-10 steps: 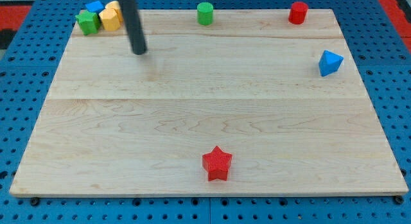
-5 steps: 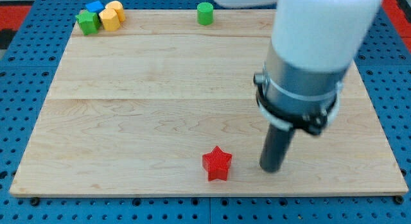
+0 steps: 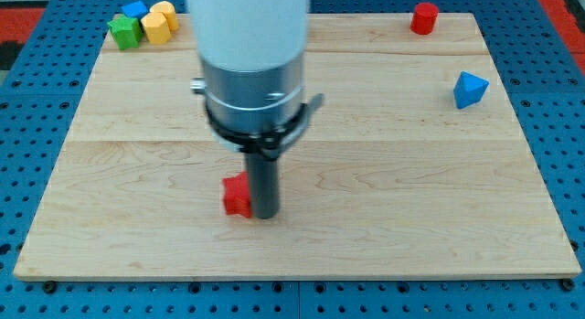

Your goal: Push red star into green star

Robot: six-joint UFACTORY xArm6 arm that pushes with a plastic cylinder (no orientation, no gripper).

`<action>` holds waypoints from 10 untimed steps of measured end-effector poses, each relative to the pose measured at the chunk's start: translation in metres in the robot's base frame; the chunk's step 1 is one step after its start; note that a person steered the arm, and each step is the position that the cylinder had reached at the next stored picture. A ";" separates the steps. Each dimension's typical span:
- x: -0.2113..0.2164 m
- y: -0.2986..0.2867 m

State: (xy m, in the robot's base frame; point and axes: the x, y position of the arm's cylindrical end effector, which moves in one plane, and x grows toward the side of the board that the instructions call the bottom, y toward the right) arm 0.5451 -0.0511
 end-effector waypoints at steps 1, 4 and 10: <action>-0.001 -0.046; -0.082 -0.089; -0.184 -0.086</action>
State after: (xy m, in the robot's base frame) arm 0.3616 -0.1368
